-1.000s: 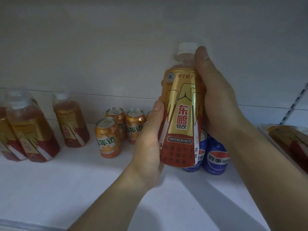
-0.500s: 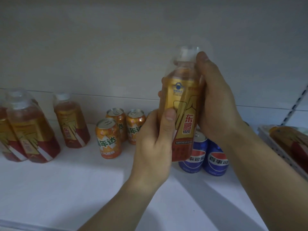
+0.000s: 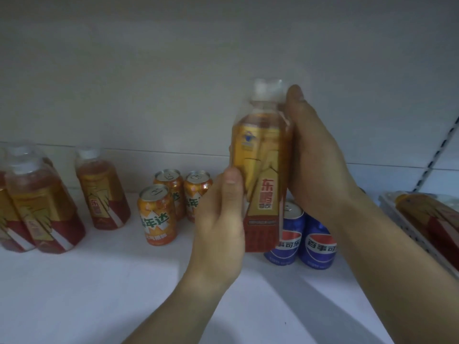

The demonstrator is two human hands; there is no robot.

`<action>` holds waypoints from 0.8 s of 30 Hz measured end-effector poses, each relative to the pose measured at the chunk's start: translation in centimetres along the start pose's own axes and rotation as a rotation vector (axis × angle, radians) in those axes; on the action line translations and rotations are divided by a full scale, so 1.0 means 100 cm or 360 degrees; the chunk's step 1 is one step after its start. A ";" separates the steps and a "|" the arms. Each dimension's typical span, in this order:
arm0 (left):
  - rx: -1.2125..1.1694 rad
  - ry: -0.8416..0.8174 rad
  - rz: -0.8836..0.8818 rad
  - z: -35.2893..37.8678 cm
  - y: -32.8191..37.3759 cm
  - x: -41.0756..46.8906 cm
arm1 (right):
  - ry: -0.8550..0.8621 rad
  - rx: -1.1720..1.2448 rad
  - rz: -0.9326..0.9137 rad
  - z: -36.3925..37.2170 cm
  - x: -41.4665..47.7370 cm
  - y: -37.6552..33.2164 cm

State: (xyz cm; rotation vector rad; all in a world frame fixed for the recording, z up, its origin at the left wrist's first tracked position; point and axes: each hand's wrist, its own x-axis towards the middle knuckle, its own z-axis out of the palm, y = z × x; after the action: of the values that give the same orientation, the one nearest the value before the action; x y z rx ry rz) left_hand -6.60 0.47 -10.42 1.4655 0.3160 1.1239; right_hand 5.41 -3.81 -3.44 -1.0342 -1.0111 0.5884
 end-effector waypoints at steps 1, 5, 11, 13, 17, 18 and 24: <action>-0.0152 -0.0050 -0.0136 0.000 0.001 0.000 | -0.0021 -0.0033 -0.0002 0.000 -0.001 0.000; -0.0520 -0.0314 -0.0416 -0.001 0.010 -0.002 | 0.0039 -0.0112 -0.0025 0.000 -0.004 -0.001; -0.0286 -0.0161 -0.0133 0.001 0.005 -0.002 | 0.0163 -0.0141 -0.0068 -0.001 0.000 -0.005; -0.0482 -0.0220 -0.0301 0.001 0.005 -0.002 | 0.0120 -0.0144 -0.0051 -0.003 0.000 -0.005; -0.0517 -0.0266 -0.0345 0.002 0.008 -0.003 | 0.0083 -0.0160 -0.0072 -0.004 -0.003 -0.008; -0.0396 -0.0228 -0.0272 0.002 0.008 -0.003 | 0.0094 -0.0197 -0.0111 -0.003 -0.004 -0.009; -0.0343 -0.0198 -0.0178 0.000 0.010 -0.001 | 0.0002 -0.0279 -0.0171 0.001 -0.005 -0.011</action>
State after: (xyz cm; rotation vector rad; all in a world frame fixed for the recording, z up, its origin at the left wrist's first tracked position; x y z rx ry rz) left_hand -7.04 0.14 -9.63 1.3040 0.1812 0.9419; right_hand 5.08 -4.66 -2.68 -1.1259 -1.1245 0.4167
